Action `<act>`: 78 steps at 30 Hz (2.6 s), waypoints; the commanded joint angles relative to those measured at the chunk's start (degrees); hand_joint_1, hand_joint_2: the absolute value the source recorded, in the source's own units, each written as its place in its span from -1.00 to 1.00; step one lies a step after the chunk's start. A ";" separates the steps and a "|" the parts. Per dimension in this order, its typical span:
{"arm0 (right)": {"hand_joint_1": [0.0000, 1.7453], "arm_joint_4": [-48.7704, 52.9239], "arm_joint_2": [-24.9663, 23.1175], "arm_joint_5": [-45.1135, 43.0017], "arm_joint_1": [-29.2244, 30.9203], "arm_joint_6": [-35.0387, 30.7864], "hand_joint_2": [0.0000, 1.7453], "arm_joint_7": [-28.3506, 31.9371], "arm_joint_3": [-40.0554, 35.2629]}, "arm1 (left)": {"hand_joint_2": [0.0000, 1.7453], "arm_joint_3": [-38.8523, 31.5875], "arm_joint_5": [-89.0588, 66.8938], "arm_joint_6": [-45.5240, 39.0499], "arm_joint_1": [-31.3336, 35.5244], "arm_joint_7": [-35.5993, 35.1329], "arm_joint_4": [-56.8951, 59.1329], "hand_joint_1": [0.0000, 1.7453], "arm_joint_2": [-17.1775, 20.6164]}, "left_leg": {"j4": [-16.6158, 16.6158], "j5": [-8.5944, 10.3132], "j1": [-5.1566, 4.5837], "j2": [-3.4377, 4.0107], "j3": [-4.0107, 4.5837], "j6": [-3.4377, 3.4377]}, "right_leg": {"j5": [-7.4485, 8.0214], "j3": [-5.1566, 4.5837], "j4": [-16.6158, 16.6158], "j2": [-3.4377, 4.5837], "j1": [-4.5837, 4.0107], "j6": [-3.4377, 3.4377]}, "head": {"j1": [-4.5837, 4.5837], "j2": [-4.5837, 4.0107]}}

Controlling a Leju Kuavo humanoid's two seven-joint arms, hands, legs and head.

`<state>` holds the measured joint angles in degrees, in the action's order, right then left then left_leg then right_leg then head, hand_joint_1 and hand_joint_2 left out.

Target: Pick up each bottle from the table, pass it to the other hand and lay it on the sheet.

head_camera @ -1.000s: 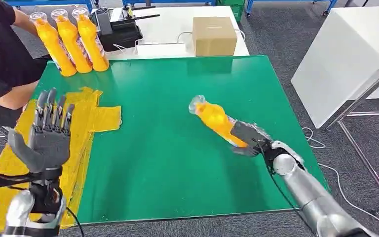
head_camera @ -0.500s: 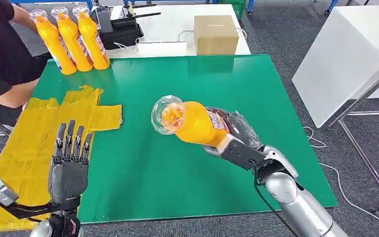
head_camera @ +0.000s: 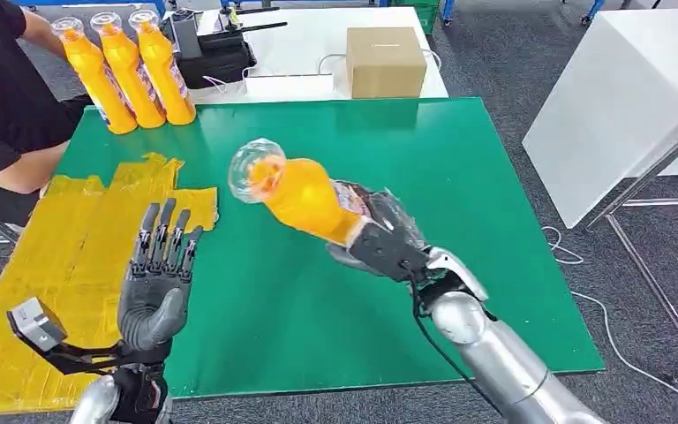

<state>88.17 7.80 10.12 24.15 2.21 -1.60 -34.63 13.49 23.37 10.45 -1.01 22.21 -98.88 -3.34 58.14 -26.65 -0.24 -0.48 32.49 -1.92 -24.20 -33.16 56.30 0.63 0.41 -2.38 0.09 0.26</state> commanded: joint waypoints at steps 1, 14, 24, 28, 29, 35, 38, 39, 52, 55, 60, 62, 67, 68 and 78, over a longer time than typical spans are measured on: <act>1.00 -14.96 -6.86 -0.18 8.95 -0.21 1.00 -1.70 -7.29 | 1.00 4.38 -1.12 -0.56 3.72 0.07 3.83 -1.00 0.50 | -0.05 -0.06 0.06 0.25 -0.23 0.14 | 0.01 0.18 -0.05 0.15 -0.06 0.07 | 0.02 0.00; 1.00 -17.58 -10.32 0.47 11.63 2.13 1.00 -2.56 -12.57 | 1.00 3.13 -3.71 -3.53 4.85 1.79 4.24 -1.00 0.61 | -0.04 -0.05 0.05 0.16 -0.21 0.17 | -0.01 0.18 -0.04 0.06 -0.05 0.10 | 0.00 0.02; 1.00 -15.67 -11.82 -1.83 13.99 7.21 1.00 -4.68 -25.43 | 1.00 -0.31 -12.32 -10.58 4.96 6.47 4.28 -1.00 0.91 | -0.06 -0.04 0.11 0.15 -0.20 0.15 | -0.01 0.17 -0.05 0.04 -0.09 0.08 | -0.02 0.00; 1.00 -9.71 -9.88 -2.19 13.75 7.26 1.00 -4.73 -31.28 | 1.00 -2.13 -13.24 -12.15 4.10 7.20 4.64 -1.00 1.06 | -0.06 -0.05 0.10 0.14 -0.19 0.14 | -0.03 0.17 -0.05 0.04 -0.07 0.07 | 0.00 0.00; 1.00 -8.51 -9.44 -2.20 13.77 7.23 1.00 -4.59 -32.13 | 1.00 -2.46 -13.24 -12.25 3.81 7.31 4.61 -1.00 1.05 | -0.04 -0.03 0.08 0.09 -0.10 0.11 | -0.02 0.09 -0.02 0.01 -0.05 0.05 | 0.00 0.00; 1.00 -6.04 -8.73 -1.87 13.76 6.92 1.00 -4.38 -33.16 | 1.00 -3.04 -13.24 -12.33 3.02 7.57 4.24 -1.00 1.16 | -0.06 -0.04 0.07 0.04 -0.14 0.15 | -0.05 0.15 -0.05 -0.05 -0.06 0.08 | -0.02 0.00; 1.00 -5.99 -8.47 -1.99 13.93 6.75 1.00 -4.51 -33.17 | 1.00 -2.54 -13.70 -12.02 3.13 7.92 4.30 -0.04 1.20 | -0.05 -0.04 0.07 0.03 -0.12 0.15 | -0.05 0.13 -0.04 -0.06 -0.06 0.09 | -0.02 0.00; 1.00 -6.17 -8.42 -2.02 13.93 6.70 1.00 -4.53 -33.11 | 1.00 -2.37 -13.75 -11.85 3.13 8.04 4.22 -0.04 1.25 | -0.07 -0.04 0.07 0.04 -0.17 0.17 | -0.05 0.18 -0.06 -0.06 -0.06 0.10 | 0.00 0.00; 1.00 -7.93 -8.20 -2.23 13.64 6.19 1.00 -4.46 -31.91 | 1.00 -1.91 -12.01 -9.19 3.08 8.09 4.17 1.00 1.08 | -0.05 -0.01 0.05 -0.01 -0.06 0.10 | -0.02 0.08 -0.05 -0.07 -0.04 0.05 | -0.02 0.00; 1.00 -8.36 -8.11 -2.25 13.51 6.16 1.00 -4.31 -31.69 | 1.00 -2.05 -10.71 -7.89 3.04 7.67 4.19 1.00 0.98 | -0.05 0.01 0.03 -0.03 -0.03 0.09 | -0.02 0.05 -0.04 -0.09 -0.02 0.04 | 0.00 0.00; 0.88 -9.11 -7.90 -0.87 12.59 4.71 1.00 -3.90 -30.35 | 1.00 -2.32 -7.69 -4.99 2.78 6.42 4.00 1.00 0.97 | -0.09 -0.01 0.09 -0.05 -0.18 0.15 | -0.04 0.22 -0.11 -0.15 -0.08 0.08 | 0.00 0.00; -0.66 -8.96 -7.38 1.58 12.17 2.86 1.00 -3.94 -29.69 | 1.00 -2.68 -7.51 -4.78 2.69 6.28 3.64 1.00 1.07 | -0.06 0.02 0.05 -0.05 -0.04 0.09 | -0.01 0.07 -0.07 -0.10 -0.04 0.05 | 0.00 0.00; -1.00 -8.41 -7.26 2.79 11.58 2.17 1.00 -3.95 -28.87 | 1.00 -2.96 -7.62 -4.71 2.65 6.10 3.41 1.00 1.16 | -0.06 0.00 0.06 -0.08 -0.11 0.12 | -0.04 0.14 -0.07 -0.17 -0.05 0.06 | 0.00 0.00; -1.00 -7.99 -7.20 3.96 10.68 0.90 1.00 -4.01 -27.70 | 1.00 -3.20 -10.13 -6.54 2.78 5.99 3.28 1.00 1.47 | -0.04 -0.04 0.11 -0.04 -0.16 0.16 | -0.06 0.19 -0.08 -0.16 -0.10 0.09 | -0.04 0.00; -1.00 -0.83 -2.33 5.02 6.07 -0.30 -1.00 -2.04 -22.02 | 1.00 -6.22 -41.15 -28.29 6.88 7.41 4.24 1.00 7.37 | -0.02 0.00 0.07 -0.08 -0.06 0.12 | -0.04 0.09 -0.04 -0.17 -0.07 0.07 | 0.00 0.00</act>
<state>83.01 1.29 14.99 31.45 1.99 -4.48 -59.10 9.66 1.80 -4.13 1.02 29.59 -98.12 -0.59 58.14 -26.64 -0.23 -0.48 32.55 -1.90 -24.21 -33.24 56.30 0.62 0.41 -2.38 0.09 0.26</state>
